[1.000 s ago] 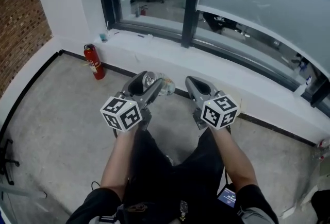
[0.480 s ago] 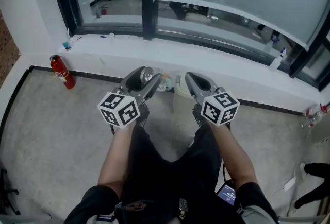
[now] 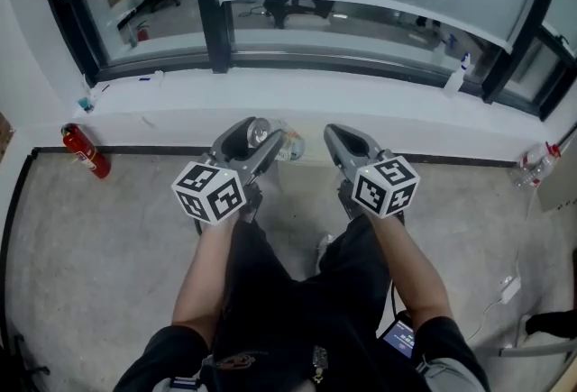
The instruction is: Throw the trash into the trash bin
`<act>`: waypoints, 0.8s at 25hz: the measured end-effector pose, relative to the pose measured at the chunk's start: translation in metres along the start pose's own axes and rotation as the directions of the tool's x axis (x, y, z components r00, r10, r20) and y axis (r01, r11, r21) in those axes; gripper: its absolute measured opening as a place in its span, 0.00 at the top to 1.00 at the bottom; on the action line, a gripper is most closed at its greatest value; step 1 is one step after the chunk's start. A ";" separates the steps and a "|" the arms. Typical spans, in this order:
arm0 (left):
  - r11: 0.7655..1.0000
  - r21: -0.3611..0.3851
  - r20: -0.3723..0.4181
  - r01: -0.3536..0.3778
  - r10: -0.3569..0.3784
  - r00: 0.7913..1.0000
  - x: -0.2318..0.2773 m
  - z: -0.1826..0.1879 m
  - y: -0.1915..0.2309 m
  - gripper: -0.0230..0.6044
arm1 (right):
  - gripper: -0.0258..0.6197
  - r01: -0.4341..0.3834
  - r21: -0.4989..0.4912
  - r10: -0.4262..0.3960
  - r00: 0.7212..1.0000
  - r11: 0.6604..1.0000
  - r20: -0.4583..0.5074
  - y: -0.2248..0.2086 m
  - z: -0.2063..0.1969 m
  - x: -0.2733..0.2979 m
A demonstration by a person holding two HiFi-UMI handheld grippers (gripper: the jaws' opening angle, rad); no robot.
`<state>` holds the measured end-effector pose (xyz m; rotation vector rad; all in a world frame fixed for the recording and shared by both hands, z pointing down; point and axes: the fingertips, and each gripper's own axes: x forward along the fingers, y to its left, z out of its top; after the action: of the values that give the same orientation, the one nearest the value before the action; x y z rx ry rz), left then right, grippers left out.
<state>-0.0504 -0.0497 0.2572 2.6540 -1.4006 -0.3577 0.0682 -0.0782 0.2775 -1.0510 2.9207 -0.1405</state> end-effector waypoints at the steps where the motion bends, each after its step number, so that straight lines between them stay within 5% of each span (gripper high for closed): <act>1: 1.000 -0.003 -0.004 0.005 -0.005 1.000 0.004 -0.002 -0.003 0.53 | 0.96 0.007 0.004 -0.007 1.000 1.000 -0.001 -0.004 -0.001 -0.004; 20: 1.000 0.004 -0.035 0.023 -0.023 0.999 0.032 -0.017 0.006 0.53 | 0.96 0.062 -0.031 -0.063 0.997 0.998 -0.033 -0.030 -0.011 -0.008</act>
<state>-0.0331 -0.0796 0.2695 2.6689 -1.3632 -0.3084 0.0927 -0.0955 0.2915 -1.1566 2.9299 -0.1178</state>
